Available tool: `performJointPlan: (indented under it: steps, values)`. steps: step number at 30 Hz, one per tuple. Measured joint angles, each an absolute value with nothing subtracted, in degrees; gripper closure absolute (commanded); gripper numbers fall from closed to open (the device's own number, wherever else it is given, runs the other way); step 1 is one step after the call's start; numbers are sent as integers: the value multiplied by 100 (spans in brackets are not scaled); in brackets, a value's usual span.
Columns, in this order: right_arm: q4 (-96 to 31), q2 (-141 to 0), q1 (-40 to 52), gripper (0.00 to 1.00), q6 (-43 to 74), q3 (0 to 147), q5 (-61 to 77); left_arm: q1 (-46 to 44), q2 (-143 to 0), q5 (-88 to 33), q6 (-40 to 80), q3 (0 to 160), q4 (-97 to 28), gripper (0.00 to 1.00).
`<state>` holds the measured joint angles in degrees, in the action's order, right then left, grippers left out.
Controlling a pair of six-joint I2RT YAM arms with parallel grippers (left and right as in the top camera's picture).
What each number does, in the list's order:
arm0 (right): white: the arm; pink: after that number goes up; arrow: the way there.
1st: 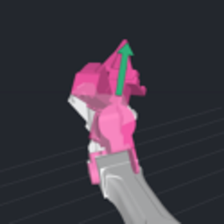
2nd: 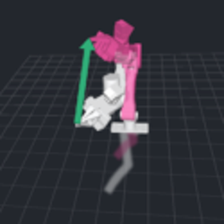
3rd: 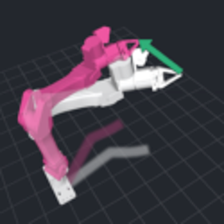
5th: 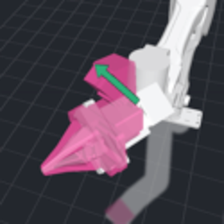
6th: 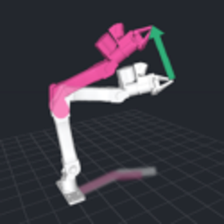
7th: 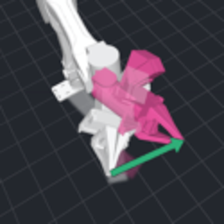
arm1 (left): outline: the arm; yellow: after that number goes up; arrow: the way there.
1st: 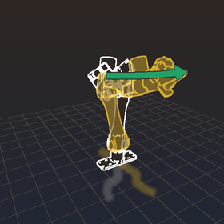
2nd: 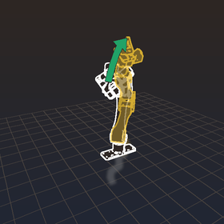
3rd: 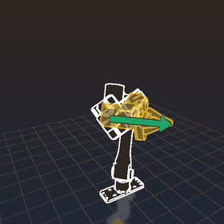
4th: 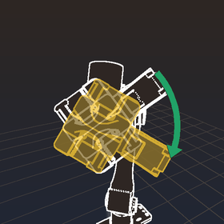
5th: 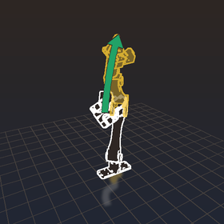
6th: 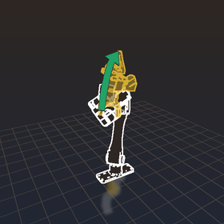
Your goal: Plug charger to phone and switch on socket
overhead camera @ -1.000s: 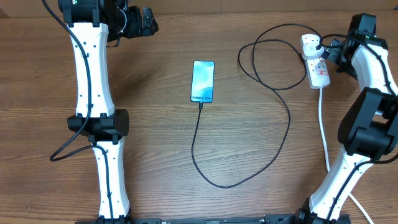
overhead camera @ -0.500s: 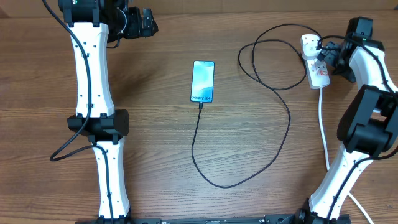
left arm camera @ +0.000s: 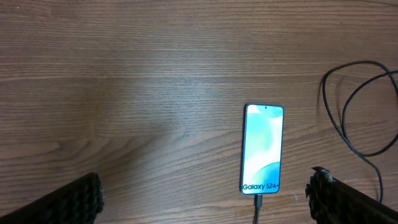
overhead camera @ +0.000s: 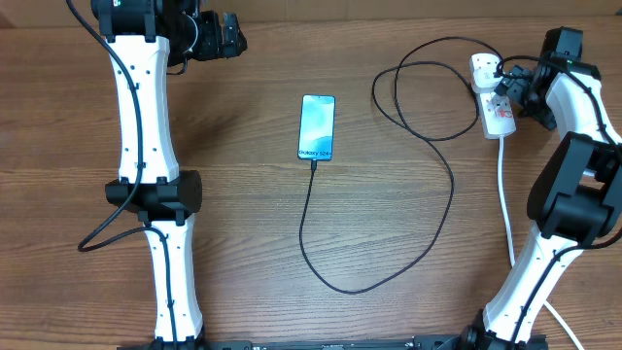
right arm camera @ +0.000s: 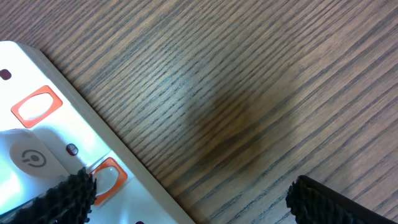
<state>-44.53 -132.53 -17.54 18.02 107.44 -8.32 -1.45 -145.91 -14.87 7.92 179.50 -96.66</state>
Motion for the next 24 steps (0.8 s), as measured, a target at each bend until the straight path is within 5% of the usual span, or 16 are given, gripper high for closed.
performJointPlan:
  steps: [24]
  values:
    - [-4287,-13380,-1846,0,2027,10746,-497,-145,-14591,-1472,770,17950,-9666,0]
